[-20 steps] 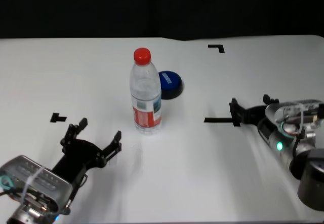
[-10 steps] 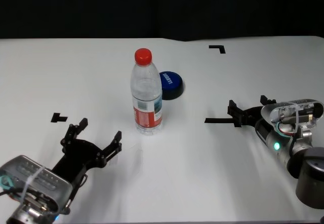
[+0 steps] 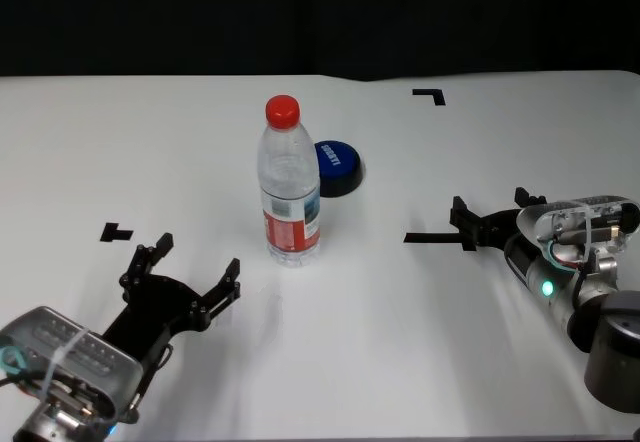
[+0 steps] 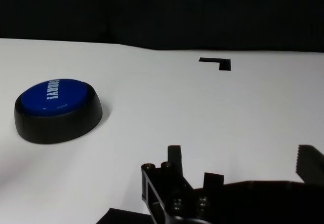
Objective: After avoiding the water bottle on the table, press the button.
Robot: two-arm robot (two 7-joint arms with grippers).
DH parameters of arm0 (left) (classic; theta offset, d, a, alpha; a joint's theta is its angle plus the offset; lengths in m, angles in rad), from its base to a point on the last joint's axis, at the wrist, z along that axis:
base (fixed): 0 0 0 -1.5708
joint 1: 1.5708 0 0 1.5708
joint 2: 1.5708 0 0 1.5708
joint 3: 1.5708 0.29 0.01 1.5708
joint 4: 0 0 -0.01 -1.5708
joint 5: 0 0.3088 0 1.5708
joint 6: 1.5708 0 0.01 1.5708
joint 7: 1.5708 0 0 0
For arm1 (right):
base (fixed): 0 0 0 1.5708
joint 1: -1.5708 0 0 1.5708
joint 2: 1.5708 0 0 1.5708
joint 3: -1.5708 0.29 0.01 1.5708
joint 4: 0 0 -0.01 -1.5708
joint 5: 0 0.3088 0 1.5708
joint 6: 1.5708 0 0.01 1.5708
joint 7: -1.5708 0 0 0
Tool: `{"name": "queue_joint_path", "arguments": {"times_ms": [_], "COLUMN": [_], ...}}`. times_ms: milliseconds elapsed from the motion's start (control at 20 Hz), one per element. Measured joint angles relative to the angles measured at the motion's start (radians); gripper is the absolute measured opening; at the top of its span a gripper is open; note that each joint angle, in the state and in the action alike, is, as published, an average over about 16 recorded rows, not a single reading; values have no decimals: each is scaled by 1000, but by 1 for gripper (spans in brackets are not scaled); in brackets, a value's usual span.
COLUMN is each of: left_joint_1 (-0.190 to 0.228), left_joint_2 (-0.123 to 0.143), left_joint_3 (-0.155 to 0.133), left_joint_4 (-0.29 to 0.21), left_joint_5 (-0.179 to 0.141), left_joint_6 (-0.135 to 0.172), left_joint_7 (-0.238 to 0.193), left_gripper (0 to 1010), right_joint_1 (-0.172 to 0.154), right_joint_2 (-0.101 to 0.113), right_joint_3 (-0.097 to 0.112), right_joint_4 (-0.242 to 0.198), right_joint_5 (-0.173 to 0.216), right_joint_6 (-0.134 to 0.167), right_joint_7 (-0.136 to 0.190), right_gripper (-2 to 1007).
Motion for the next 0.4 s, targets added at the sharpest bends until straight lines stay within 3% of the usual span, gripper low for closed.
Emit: {"name": "queue_joint_path", "arguments": {"times_ms": [400], "left_joint_1": [0], "left_joint_2": [0], "left_joint_3": [0], "left_joint_4": [0], "left_joint_5": [0], "left_joint_6": [0], "left_joint_7": [0], "left_gripper": [1003], "right_joint_1": [-1], "right_joint_2": [0], "right_joint_3": [1], "right_joint_4": [-1], "right_joint_5": [1], "right_joint_6": [-1], "right_joint_7": [0], "right_gripper": [1003]}}
